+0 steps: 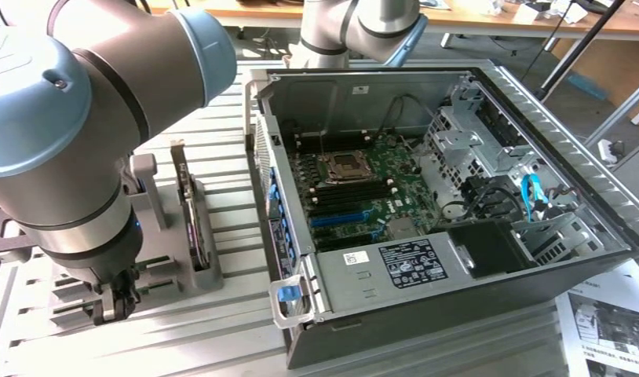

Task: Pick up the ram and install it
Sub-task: 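Pick up the ram and move it above insertion slot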

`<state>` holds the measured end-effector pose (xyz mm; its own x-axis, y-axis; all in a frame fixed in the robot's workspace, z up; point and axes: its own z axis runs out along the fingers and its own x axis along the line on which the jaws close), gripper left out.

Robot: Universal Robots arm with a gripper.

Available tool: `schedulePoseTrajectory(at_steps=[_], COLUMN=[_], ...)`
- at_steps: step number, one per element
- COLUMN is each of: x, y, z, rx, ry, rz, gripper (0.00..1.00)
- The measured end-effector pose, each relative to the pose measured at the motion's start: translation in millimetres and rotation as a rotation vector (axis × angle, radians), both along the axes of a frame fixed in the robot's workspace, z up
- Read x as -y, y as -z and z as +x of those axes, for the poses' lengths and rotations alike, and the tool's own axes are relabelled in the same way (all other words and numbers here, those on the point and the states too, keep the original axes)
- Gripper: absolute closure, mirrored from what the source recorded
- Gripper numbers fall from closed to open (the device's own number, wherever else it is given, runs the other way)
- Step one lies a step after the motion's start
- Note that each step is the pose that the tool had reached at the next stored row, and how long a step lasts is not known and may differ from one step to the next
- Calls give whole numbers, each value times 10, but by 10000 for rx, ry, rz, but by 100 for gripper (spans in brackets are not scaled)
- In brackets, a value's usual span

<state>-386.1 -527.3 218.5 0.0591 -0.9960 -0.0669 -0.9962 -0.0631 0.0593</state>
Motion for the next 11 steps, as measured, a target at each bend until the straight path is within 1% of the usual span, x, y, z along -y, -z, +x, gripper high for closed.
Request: schedulePoseTrajectory(at_steps=[7,11], x=[0,0], y=[3,33], z=[0,0], rx=[-2,0], ry=[0,0], rz=[-2,0], gripper=[64,64])
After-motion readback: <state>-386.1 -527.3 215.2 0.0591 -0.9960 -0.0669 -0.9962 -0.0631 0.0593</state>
